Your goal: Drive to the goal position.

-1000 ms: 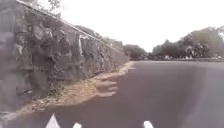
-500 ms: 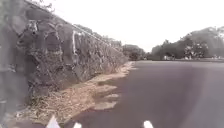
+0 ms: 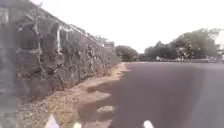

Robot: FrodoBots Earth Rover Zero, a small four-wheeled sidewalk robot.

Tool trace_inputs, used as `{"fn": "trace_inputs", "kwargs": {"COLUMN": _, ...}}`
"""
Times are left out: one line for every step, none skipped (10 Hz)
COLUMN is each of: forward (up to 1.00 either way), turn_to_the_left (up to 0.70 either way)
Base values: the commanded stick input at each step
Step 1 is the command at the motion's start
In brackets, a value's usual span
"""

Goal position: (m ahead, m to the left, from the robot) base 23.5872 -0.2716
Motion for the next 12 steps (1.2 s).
{"fn": "trace_inputs", "kwargs": {"forward": 0.85, "turn_to_the_left": -0.25}}
{"fn": "trace_inputs", "kwargs": {"forward": 0.85, "turn_to_the_left": -0.25}}
{"fn": "trace_inputs", "kwargs": {"forward": 0.85, "turn_to_the_left": -0.25}}
{"fn": "trace_inputs", "kwargs": {"forward": 0.85, "turn_to_the_left": -0.25}}
{"fn": "trace_inputs", "kwargs": {"forward": 0.85, "turn_to_the_left": -0.25}}
{"fn": "trace_inputs", "kwargs": {"forward": 0.85, "turn_to_the_left": -0.25}}
{"fn": "trace_inputs", "kwargs": {"forward": 0.85, "turn_to_the_left": 0.00}}
{"fn": "trace_inputs", "kwargs": {"forward": 0.85, "turn_to_the_left": 0.00}}
{"fn": "trace_inputs", "kwargs": {"forward": 0.85, "turn_to_the_left": 0.00}}
{"fn": "trace_inputs", "kwargs": {"forward": 0.85, "turn_to_the_left": 0.00}}
{"fn": "trace_inputs", "kwargs": {"forward": 0.85, "turn_to_the_left": 0.00}}
{"fn": "trace_inputs", "kwargs": {"forward": 0.85, "turn_to_the_left": -0.25}}
